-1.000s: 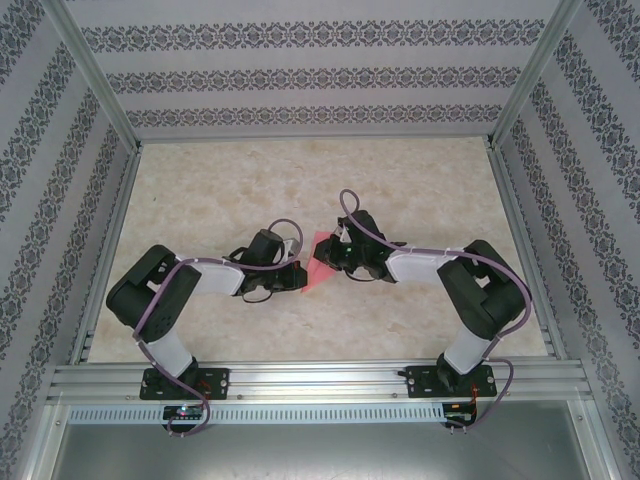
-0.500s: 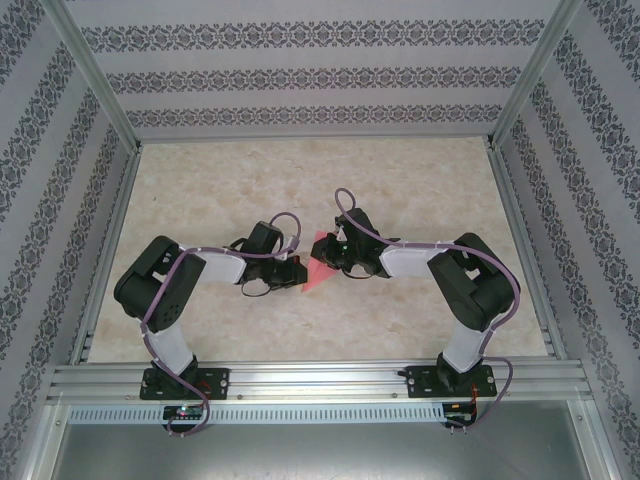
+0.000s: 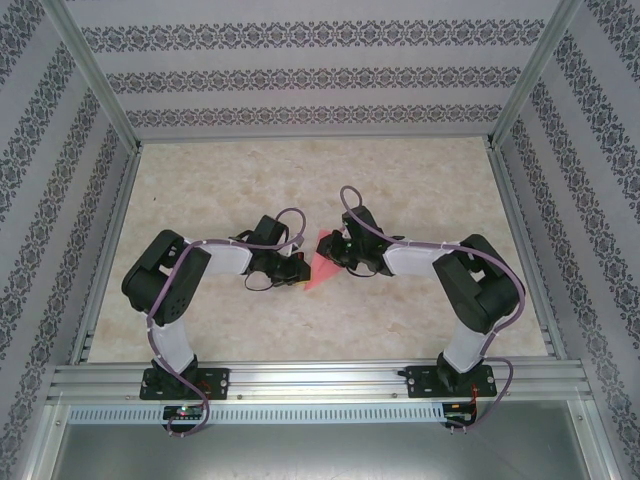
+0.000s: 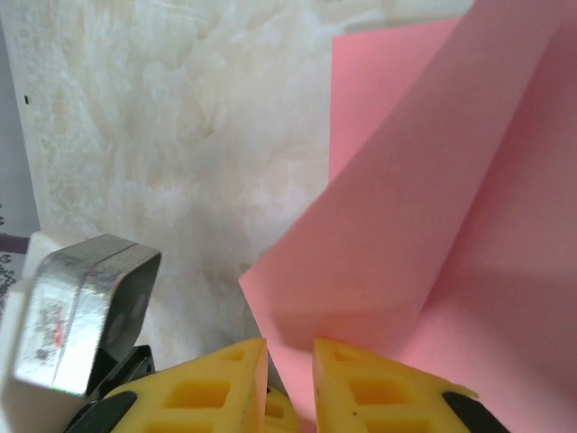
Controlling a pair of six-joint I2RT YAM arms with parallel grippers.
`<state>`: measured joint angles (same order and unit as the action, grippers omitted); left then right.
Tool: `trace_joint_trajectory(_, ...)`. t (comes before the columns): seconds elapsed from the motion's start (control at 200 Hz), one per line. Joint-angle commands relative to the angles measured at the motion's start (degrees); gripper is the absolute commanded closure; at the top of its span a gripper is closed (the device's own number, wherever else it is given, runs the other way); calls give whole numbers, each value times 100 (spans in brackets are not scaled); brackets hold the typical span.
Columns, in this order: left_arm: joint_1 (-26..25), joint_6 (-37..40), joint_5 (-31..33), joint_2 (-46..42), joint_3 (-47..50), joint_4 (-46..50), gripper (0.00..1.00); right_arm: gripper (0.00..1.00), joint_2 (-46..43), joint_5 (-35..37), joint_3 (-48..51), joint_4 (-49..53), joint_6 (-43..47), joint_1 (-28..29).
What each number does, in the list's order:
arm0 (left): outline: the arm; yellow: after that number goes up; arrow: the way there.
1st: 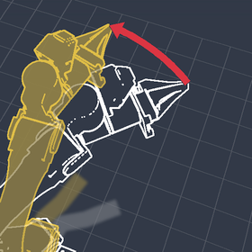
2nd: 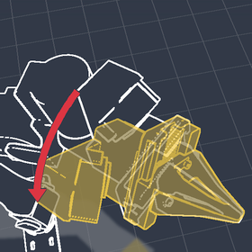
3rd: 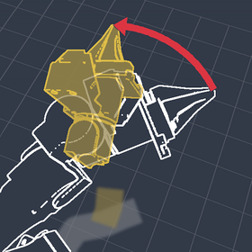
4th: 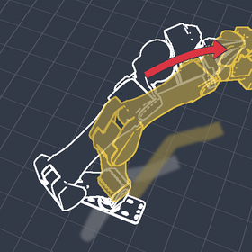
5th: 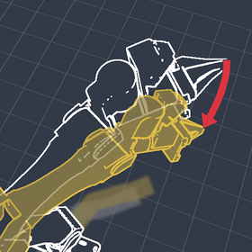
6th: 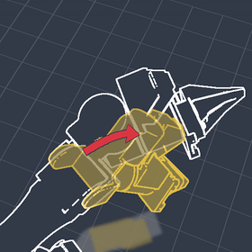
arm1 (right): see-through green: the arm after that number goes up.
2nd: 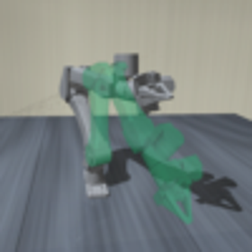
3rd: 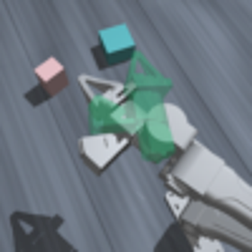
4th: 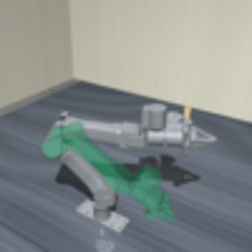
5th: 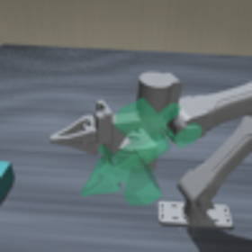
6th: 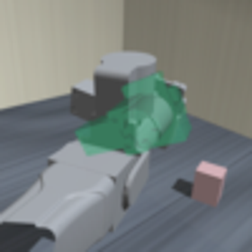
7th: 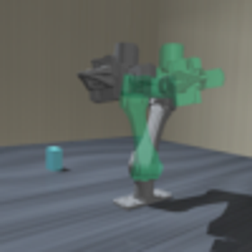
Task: Fold a paper plane with a square sheet of paper (pick it up from the middle)
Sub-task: Fourth fold the wing at the center of the table.
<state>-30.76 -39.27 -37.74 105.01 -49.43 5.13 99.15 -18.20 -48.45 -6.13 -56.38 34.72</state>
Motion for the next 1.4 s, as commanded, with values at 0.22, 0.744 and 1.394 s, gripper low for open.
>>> trace_joint_trajectory(0.22,48,381,285,330,-139,1008,100,81,-142,-9,-98,5,122,51)
trace_joint_trajectory(0.744,50,492,304,400,-378,1399,95,82,574,-38,-235,-232,5,-2)
trace_joint_trajectory(1.394,42,587,56,161,-128,1052,100,80,631,-82,-218,-139,31,-9)
